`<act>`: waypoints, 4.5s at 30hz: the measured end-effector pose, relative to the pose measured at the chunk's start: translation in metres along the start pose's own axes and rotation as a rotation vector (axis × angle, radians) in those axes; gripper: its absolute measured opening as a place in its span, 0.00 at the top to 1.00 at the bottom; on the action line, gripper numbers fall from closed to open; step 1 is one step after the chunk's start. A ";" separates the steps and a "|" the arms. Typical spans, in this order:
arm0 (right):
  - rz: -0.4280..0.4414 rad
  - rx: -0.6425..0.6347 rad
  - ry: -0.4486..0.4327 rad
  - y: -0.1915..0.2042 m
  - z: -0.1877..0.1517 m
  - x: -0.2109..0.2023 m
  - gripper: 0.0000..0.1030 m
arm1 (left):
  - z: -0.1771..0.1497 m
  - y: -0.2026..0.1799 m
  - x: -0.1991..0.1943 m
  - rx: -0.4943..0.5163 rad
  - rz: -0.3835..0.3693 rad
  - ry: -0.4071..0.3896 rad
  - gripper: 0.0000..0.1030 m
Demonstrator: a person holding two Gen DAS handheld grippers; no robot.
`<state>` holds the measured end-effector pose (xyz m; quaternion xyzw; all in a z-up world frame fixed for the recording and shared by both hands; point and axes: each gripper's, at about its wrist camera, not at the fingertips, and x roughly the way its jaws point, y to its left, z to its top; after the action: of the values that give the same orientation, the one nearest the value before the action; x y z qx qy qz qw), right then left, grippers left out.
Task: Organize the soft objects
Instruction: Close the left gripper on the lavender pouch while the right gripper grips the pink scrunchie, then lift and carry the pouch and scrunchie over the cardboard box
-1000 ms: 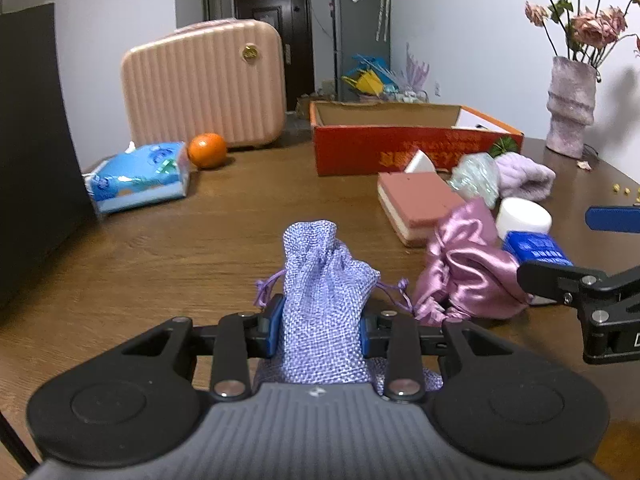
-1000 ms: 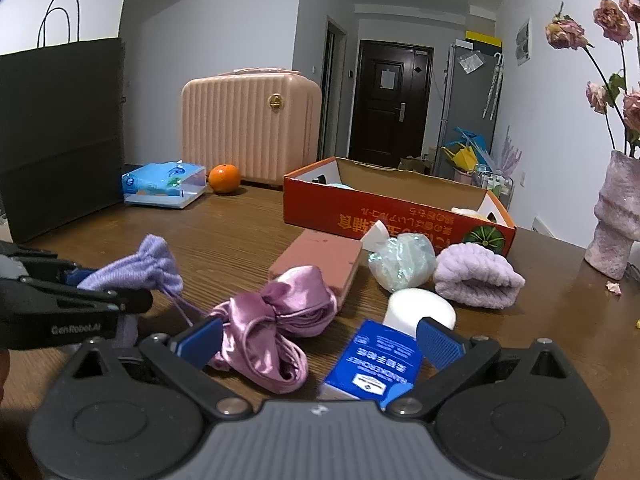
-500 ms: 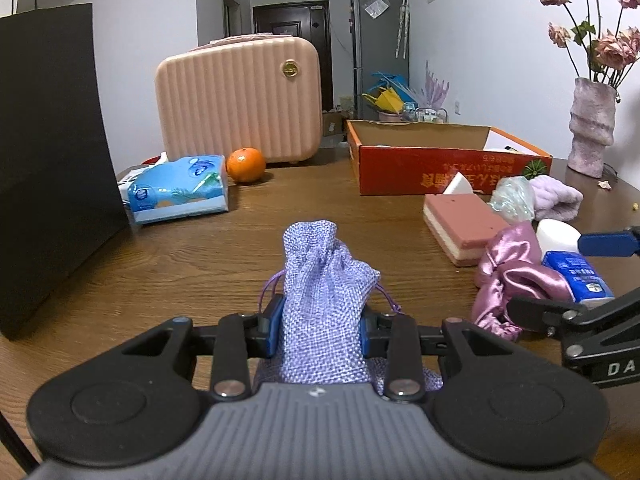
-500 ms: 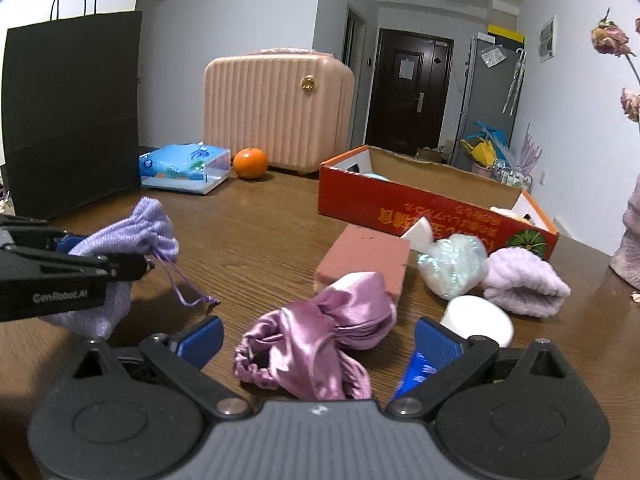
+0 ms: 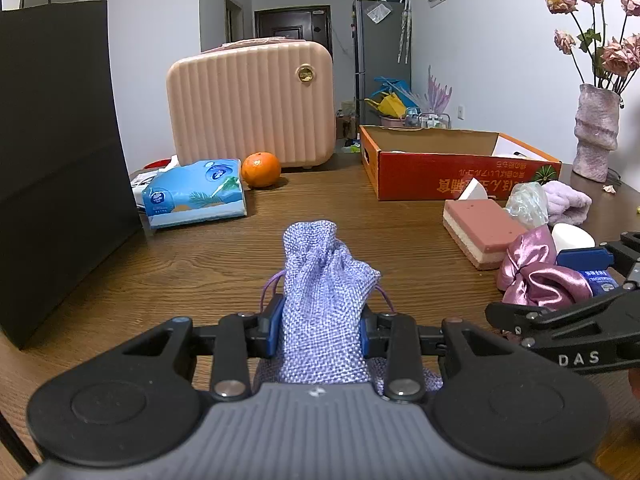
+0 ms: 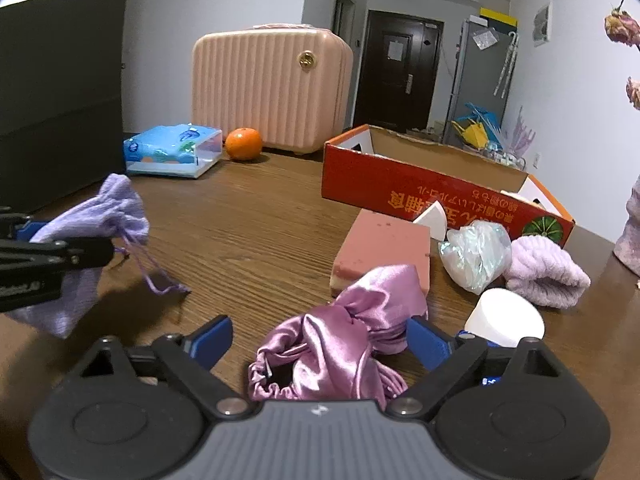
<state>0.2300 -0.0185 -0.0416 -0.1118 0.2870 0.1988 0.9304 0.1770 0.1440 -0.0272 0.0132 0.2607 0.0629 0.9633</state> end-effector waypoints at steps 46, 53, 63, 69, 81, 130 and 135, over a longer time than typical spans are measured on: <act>0.056 0.048 -0.062 -0.013 0.003 -0.027 0.65 | 0.009 -0.026 -0.005 0.030 0.009 -0.009 0.66; 0.050 0.055 -0.092 -0.028 0.006 -0.035 0.65 | 0.019 -0.041 -0.006 0.042 0.001 -0.025 0.66; 0.024 0.070 -0.147 -0.056 0.015 -0.042 0.65 | 0.040 -0.068 -0.003 0.058 -0.019 -0.059 0.66; 0.016 0.085 -0.177 -0.071 0.019 -0.041 0.65 | 0.053 -0.087 0.003 0.070 -0.040 -0.075 0.66; -0.017 0.115 -0.231 -0.102 0.031 -0.032 0.65 | 0.081 -0.119 0.022 0.067 -0.075 -0.117 0.66; -0.109 0.126 -0.321 -0.205 0.109 0.078 0.65 | 0.184 -0.159 0.160 0.006 -0.092 -0.187 0.66; -0.107 0.129 -0.316 -0.214 0.117 0.092 0.65 | 0.192 -0.159 0.178 0.001 -0.082 -0.183 0.66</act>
<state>0.4500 -0.1438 0.0199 -0.0345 0.1429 0.1452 0.9784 0.4438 0.0101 0.0403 0.0090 0.1718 0.0220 0.9848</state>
